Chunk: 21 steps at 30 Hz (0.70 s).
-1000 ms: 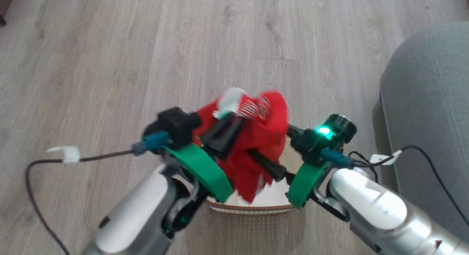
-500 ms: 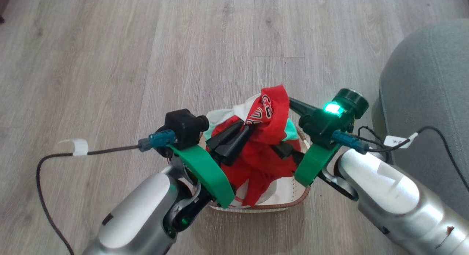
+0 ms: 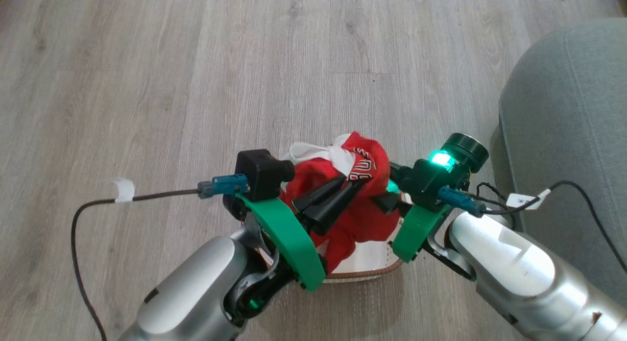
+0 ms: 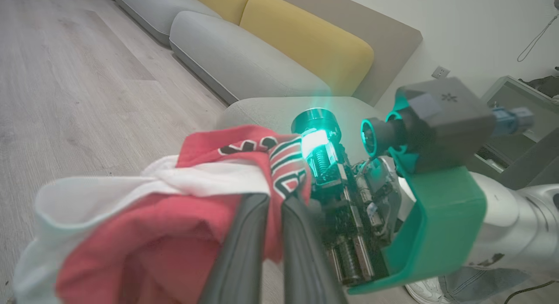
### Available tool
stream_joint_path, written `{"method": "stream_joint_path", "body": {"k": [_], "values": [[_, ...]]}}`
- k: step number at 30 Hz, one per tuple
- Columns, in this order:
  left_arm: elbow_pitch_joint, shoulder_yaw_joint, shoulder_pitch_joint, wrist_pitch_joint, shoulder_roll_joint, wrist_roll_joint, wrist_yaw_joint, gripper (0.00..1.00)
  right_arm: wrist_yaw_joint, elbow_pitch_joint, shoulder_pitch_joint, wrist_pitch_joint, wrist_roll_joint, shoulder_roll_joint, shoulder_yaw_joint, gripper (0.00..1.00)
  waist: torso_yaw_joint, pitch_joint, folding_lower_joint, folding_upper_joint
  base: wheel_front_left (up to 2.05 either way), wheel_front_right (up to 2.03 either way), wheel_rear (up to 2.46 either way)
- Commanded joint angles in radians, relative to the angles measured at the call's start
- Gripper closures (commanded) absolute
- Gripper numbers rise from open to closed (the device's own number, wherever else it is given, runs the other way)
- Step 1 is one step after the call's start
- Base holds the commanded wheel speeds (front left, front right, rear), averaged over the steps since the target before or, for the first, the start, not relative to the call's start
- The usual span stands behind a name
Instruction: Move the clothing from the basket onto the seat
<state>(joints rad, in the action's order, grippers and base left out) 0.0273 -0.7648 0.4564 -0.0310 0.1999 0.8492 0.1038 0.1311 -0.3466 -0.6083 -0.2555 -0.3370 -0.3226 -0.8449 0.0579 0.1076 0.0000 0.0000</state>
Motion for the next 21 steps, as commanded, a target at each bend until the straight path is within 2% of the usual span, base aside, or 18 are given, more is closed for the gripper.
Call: {"method": "stream_joint_path", "body": {"k": [1, 8, 10, 11, 12, 13, 21], "values": [[-0.05, 0.029, 0.051, 0.001, 0.007, 0.006, 0.015, 1.0, 0.0, 0.02, -0.008, -0.006, -0.009, 0.011, 0.003, 1.0, -0.001, 0.001, 0.0, 0.0, 0.0, 0.0, 0.0], [-0.03, 0.046, 0.062, 0.034, 0.017, -0.007, 0.007, 1.0, 0.0, 0.014, -0.011, -0.006, -0.043, 0.003, -0.014, 1.0, -0.007, 0.005, 0.0, 0.0, 0.0, 0.0, 0.0], [-0.016, 0.055, 0.064, 0.056, 0.017, -0.022, -0.002, 0.62, 0.0, 0.015, -0.01, -0.006, -0.051, -0.003, -0.017, 1.0, -0.01, 0.005, 0.0, 0.0, 0.0, 0.0, 0.0], [-0.009, 0.059, 0.064, 0.068, 0.017, -0.028, -0.006, 0.51, 0.0, 0.015, -0.008, -0.006, -0.055, -0.006, -0.017, 1.0, -0.012, 0.005, 0.0, 0.0, 0.0, 0.0, 0.0], [-0.001, 0.063, 0.065, 0.08, 0.018, -0.036, -0.01, 0.24, 0.0, 0.014, -0.007, -0.006, -0.057, -0.009, -0.016, 1.0, -0.014, 0.005, 0.0, 0.0, 0.0, 0.0, 0.0], [0.008, 0.065, 0.065, 0.09, 0.019, -0.043, -0.013, 0.02, 0.0, 0.012, -0.006, -0.006, -0.06, -0.011, -0.014, 1.0, -0.018, 0.005, 0.0, 0.0, 0.0, 0.0, 0.0], [0.089, 0.074, 0.063, 0.163, 0.027, -0.094, -0.029, 0.0, 0.0, 0.011, -0.001, -0.006, -0.074, -0.036, 0.003, 1.0, -0.073, 0.003, 0.0, 0.0, 0.0, 0.0, 0.0]]}}
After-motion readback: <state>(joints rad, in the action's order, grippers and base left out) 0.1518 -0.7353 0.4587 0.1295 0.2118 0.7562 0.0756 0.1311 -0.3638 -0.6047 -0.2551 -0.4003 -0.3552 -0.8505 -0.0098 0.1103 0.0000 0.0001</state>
